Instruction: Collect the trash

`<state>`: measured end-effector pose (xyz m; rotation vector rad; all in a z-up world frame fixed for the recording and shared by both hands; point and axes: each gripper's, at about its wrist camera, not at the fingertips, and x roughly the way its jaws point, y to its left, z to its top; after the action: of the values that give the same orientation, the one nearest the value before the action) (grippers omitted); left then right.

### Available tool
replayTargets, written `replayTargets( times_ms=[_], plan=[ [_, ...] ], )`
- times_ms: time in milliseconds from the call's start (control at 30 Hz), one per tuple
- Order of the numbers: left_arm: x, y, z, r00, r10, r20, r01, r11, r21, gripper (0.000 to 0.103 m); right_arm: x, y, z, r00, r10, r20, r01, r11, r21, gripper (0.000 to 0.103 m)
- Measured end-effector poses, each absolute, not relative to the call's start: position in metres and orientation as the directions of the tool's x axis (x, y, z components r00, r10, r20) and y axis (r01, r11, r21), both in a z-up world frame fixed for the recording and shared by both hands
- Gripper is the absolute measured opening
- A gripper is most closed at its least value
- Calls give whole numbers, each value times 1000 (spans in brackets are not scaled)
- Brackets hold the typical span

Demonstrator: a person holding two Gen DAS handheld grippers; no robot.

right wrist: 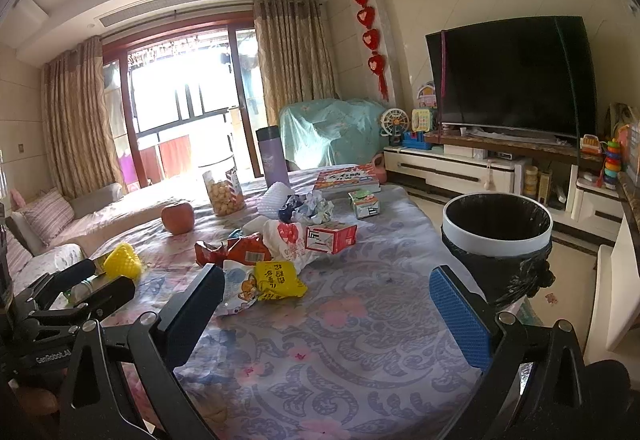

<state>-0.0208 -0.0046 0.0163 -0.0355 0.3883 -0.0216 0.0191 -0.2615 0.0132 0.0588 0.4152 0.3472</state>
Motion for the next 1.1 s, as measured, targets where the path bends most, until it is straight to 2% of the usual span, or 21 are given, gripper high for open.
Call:
replayTargets(
  times_ms=[800,1100],
  plan=[
    [-20,-4,13,925,-26,-379,14,999,-34,102,20,-259,9,845,358,-396,-327,934,147,103],
    [-12,-3,6,916,-12,-401,2,1000,-27,102,31,-262,2,817,387,-428,-339,922,185,103]
  ],
)
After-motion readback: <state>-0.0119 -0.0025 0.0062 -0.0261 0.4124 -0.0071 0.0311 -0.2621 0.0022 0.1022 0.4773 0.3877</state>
